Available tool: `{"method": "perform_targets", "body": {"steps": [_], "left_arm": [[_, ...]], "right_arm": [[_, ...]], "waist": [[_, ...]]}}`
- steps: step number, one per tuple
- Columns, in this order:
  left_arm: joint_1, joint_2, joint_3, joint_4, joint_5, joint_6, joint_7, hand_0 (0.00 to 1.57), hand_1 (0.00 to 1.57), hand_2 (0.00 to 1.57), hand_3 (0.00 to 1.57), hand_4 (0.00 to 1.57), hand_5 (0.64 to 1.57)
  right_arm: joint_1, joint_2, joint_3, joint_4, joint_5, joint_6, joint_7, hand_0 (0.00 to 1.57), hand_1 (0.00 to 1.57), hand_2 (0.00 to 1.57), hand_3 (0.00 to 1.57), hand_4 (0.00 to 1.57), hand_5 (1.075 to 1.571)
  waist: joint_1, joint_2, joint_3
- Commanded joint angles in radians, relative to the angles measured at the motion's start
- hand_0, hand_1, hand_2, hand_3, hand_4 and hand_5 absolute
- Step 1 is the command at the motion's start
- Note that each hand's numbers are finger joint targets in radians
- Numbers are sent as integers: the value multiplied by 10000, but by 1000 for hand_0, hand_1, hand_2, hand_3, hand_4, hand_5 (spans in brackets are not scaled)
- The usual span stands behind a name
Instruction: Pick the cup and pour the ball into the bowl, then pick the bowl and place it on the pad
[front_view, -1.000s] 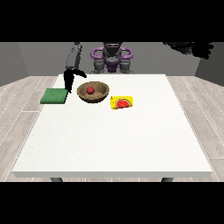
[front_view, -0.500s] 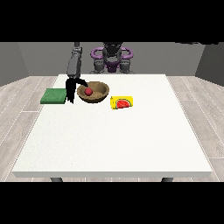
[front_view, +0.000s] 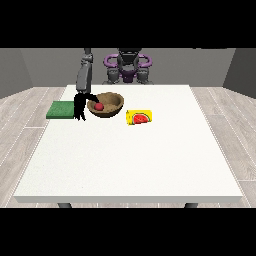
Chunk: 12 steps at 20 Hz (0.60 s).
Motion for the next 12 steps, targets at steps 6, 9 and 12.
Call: {"method": "perform_targets", "body": {"steps": [6,9,12], "left_arm": [[-468,-78,-237,-182,119,50,394,0,0,0,0,0,1542],[-871,40,-259,-207,271,27,768,0,0,0,0,0,1535],[-1173,413,-61,-23,461,-221,839,0,0,0,0,0,1538]], "right_arm": [[-1053,782,306,747,344,-1333,524,0,0,0,0,433,1570],[-1138,1051,395,858,539,-1804,366,0,0,0,0,444,1570],[-1049,1242,536,915,664,-2099,644,0,0,0,0,416,1570]], "waist": [[702,140,138],[878,302,143],[922,450,144]]}}
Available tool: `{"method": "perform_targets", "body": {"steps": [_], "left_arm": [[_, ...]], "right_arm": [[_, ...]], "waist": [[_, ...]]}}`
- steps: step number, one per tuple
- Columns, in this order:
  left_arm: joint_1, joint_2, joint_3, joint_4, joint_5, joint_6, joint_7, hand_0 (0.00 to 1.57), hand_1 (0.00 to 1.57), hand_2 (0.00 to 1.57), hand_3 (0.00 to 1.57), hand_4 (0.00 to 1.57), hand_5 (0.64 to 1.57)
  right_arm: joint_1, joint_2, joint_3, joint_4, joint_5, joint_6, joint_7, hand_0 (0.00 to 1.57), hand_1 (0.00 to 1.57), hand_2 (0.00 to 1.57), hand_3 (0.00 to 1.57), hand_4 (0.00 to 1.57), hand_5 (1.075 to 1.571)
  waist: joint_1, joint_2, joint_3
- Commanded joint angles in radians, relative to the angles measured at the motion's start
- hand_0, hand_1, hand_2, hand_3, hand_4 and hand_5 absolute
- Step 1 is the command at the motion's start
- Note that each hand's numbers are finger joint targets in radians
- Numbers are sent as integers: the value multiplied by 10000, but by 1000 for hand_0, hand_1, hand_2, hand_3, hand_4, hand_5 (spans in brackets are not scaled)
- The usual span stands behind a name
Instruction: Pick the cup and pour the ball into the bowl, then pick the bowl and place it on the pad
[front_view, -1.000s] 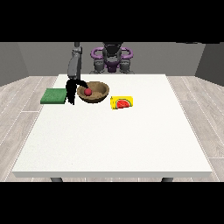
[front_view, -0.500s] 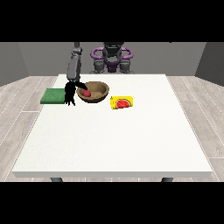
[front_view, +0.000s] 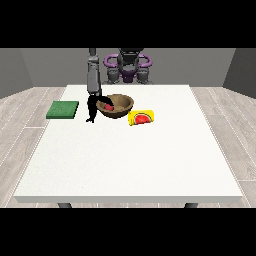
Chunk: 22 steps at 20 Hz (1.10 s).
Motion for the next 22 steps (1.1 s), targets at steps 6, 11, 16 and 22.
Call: {"method": "perform_targets", "body": {"steps": [6,11,16,22], "left_arm": [[-10,355,268,404,220,-241,93,0,0,0,0,0,1544],[352,445,488,1227,195,-508,-368,0,0,0,0,0,1548],[1165,793,756,2531,-61,-760,-890,0,0,0,0,0,1545],[1986,1762,1359,3298,-132,-1367,-2205,0,0,0,0,0,1541]], "right_arm": [[443,-386,376,632,859,-1170,1704,1571,1571,1571,1571,1166,1405],[454,-632,1392,-80,2283,-2441,2974,1571,1571,1571,1571,1171,1463],[-490,-1384,2321,-1201,2929,-2012,6214,1571,1571,1571,1571,1260,1456],[-1007,-1947,1984,-1912,2436,-1109,6940,1571,1571,1571,1571,1259,1486]], "waist": [[103,211,218],[-213,-281,204],[-1129,-1568,202],[-1788,-893,226]]}}
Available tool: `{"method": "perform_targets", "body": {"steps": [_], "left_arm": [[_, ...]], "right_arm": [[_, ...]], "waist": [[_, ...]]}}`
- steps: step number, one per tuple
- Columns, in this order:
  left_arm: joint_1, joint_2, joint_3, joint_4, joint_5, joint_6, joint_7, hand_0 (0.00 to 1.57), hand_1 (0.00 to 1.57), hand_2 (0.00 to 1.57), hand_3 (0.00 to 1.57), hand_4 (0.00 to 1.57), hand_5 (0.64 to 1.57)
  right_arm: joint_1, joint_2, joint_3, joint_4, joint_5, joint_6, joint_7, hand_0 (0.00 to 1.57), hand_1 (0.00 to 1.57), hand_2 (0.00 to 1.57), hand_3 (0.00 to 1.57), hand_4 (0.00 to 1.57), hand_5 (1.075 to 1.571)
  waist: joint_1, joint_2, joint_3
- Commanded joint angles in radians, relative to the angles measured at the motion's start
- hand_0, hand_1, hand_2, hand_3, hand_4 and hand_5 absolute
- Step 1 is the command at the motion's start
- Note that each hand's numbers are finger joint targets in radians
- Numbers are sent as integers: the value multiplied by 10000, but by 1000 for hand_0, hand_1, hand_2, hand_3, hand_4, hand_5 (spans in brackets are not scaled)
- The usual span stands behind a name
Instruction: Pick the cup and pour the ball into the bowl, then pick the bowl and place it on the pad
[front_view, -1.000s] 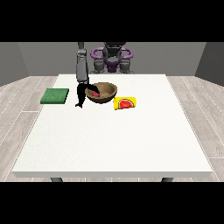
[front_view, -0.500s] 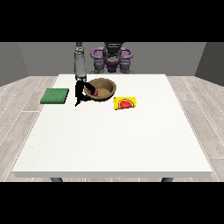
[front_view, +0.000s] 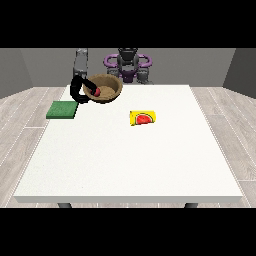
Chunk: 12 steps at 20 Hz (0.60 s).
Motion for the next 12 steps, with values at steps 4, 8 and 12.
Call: {"method": "perform_targets", "body": {"steps": [4,8,12], "left_arm": [[200,625,184,232,17,-137,-257,0,0,0,0,0,1539],[257,-17,-33,-306,-46,402,-522,0,0,0,0,0,1538],[-79,847,326,-233,214,165,-260,0,0,0,0,0,1533]], "right_arm": [[-88,-485,-209,252,-61,597,131,1571,1571,1571,1571,1287,1507],[-404,-1266,-523,767,-128,1305,-343,1571,1571,1571,1571,1287,1507],[-328,-2543,-1254,1221,-457,2170,-1230,1571,1571,1571,1571,1305,1528]], "waist": [[-346,277,41],[-242,414,48],[-426,1060,51]]}}
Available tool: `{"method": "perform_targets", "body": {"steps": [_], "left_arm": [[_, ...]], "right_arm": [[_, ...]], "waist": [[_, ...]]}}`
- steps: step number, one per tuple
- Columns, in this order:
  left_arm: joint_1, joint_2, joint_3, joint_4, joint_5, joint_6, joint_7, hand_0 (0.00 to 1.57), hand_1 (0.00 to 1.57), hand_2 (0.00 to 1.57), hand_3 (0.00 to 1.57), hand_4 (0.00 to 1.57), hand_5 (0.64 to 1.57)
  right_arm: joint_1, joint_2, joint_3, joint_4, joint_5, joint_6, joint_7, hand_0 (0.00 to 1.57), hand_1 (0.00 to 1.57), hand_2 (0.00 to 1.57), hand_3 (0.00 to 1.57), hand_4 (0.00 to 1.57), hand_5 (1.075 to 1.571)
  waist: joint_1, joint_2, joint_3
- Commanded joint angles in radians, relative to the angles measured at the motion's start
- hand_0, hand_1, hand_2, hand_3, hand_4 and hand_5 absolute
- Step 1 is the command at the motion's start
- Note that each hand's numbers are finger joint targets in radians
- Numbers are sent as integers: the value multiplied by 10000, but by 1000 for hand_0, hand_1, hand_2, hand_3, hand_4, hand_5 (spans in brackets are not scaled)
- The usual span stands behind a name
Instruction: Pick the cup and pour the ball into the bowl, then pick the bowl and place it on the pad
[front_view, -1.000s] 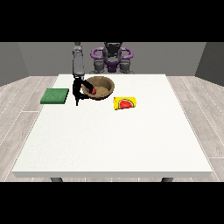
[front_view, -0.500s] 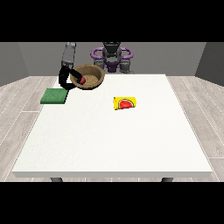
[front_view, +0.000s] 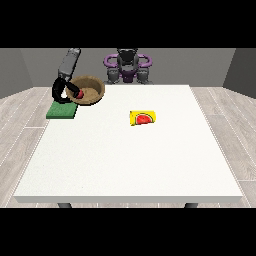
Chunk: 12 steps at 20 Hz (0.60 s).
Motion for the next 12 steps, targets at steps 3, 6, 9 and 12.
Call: {"method": "perform_targets", "body": {"steps": [3,6,9,12], "left_arm": [[129,-277,-107,-848,138,385,198,0,0,0,0,0,1532],[80,103,-27,-821,157,360,314,0,0,0,0,0,1534],[116,172,27,-1219,250,443,289,0,0,0,0,14,1532],[-193,326,34,-1270,373,352,299,0,0,0,0,202,1532]], "right_arm": [[223,-1558,-1057,1305,-429,1180,-1540,1571,1571,1571,1571,1311,1534],[-12,-1914,-1533,1645,-940,1834,-1834,1571,1571,1571,1174,1287,1534],[206,-1816,-1860,2324,-1096,1820,-2580,1571,1571,1571,999,1300,1541],[-349,-2287,-1943,2554,-1067,2086,-2616,1571,1571,1571,779,1293,1551]], "waist": [[179,222,13],[126,488,9],[333,776,11],[321,1246,8]]}}
